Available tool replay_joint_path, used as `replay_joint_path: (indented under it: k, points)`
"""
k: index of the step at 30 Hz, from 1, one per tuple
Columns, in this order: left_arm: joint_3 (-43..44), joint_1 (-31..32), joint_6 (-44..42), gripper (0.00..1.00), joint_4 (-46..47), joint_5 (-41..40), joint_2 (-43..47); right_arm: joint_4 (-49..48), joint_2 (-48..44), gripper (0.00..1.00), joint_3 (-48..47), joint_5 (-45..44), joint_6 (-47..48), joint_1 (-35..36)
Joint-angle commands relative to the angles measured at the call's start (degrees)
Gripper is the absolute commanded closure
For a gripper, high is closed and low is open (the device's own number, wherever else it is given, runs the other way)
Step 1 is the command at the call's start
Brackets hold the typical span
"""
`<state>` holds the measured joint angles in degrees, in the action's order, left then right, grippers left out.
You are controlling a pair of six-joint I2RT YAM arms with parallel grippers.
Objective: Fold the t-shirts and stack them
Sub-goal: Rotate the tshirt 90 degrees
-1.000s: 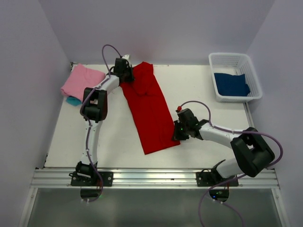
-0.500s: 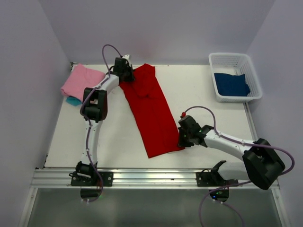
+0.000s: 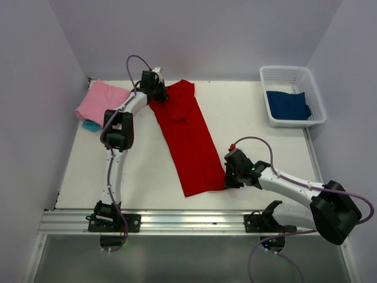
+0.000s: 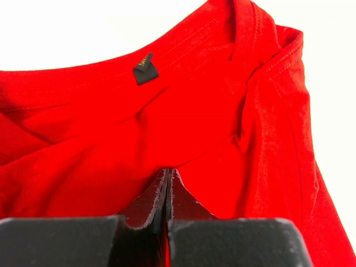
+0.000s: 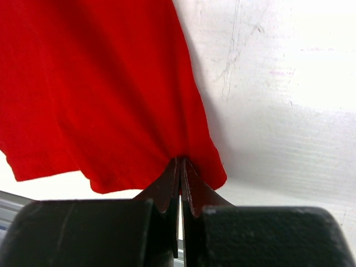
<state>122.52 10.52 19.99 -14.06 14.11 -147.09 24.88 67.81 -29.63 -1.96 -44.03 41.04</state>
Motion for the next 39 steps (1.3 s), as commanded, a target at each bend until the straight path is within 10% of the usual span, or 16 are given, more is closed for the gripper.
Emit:
replay_joint_path:
  k: [1, 18, 27, 32, 39]
  points:
    - [2.5, -3.2, -0.7, 1.0, -0.9, -2.4, -1.8, 9.9, -1.0, 1.0, 2.9, -0.8, -1.9, 1.0]
    - [4.7, -3.9, 3.2, 1.0, 1.8, 6.3, -2.6, 7.0, -2.5, 1.0, 3.3, -0.1, -2.1, 2.0]
    - [-5.7, -2.5, 3.4, 0.88, 7.6, 7.5, 15.5, -4.5, 4.9, 1.0, -4.0, 1.3, 4.7, 2.0]
    - [-22.8, -1.3, 5.9, 0.68, 7.7, 3.0, 32.2, -4.0, 7.2, 1.0, -10.5, 1.1, 7.0, 2.1]
    - [-57.8, 6.0, 10.0, 0.65, 13.1, -5.1, 55.7, -2.7, 6.6, 1.0, -9.8, 3.3, 6.2, 2.0]
